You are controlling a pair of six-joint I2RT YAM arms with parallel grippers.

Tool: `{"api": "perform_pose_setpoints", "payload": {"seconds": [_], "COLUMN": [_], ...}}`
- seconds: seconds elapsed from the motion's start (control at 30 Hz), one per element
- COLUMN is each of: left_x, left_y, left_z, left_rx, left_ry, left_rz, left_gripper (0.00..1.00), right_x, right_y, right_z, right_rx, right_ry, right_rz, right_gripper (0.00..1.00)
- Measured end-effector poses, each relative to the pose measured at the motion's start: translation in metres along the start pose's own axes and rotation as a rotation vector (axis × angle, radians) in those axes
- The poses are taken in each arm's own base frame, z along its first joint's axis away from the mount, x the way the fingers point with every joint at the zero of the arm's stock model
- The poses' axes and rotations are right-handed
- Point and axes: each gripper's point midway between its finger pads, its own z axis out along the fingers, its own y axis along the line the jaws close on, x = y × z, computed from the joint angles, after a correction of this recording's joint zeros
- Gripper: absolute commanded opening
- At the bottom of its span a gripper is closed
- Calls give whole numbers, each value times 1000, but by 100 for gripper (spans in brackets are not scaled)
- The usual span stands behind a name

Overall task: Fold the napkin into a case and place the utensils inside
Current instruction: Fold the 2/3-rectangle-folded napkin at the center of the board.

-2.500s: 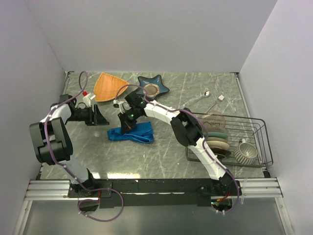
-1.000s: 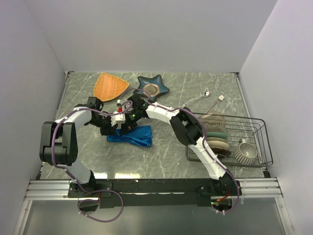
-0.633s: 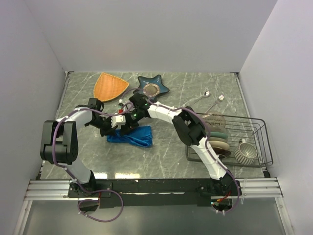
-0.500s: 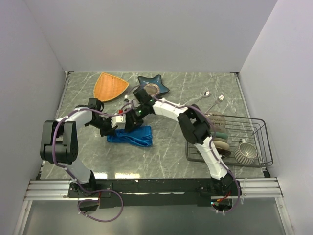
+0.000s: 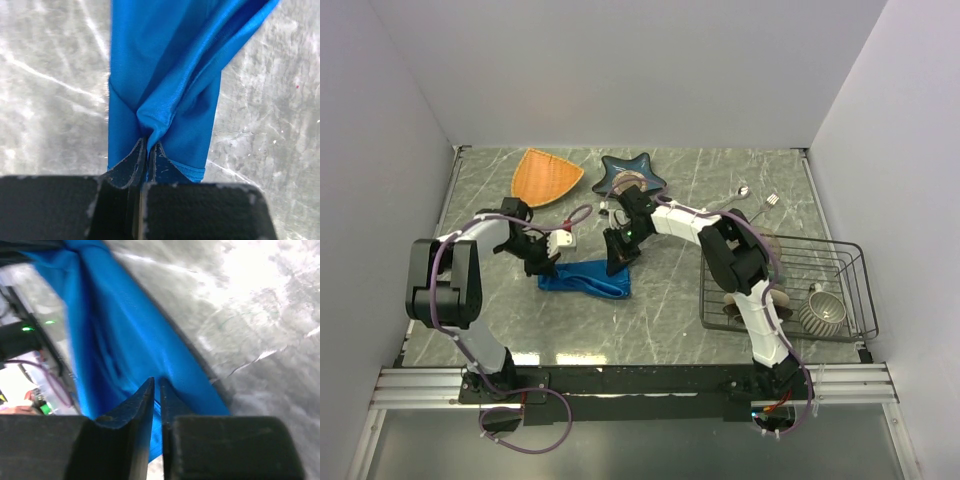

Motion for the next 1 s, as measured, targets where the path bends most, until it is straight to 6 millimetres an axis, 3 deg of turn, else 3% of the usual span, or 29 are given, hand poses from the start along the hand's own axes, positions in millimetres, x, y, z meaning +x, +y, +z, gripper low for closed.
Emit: {"api": "perform_pose_setpoints", "payload": {"seconds": [0.37,0.5,0.77,1.0], "left_x": [-11,-6,-21,-17], "left_y": [46,46,43,59], "left_z": [-24,-18,-15,-5], "left_rx": [4,52,110,104], "left_ry": [-95,-102,-164,-148], "left_rz": [-323,-475,-599,-722], "left_gripper": [1,1,1,1], "right_x": [5,5,5,6], "right_y": [-3,-3,-2,-2], "right_z": [8,8,8,9], "right_rx": [0,-1,-3,-9], "right_ry": [19,18,19,21], "right_rz": [1,4,4,4], "right_gripper": [15,15,16,19]}}
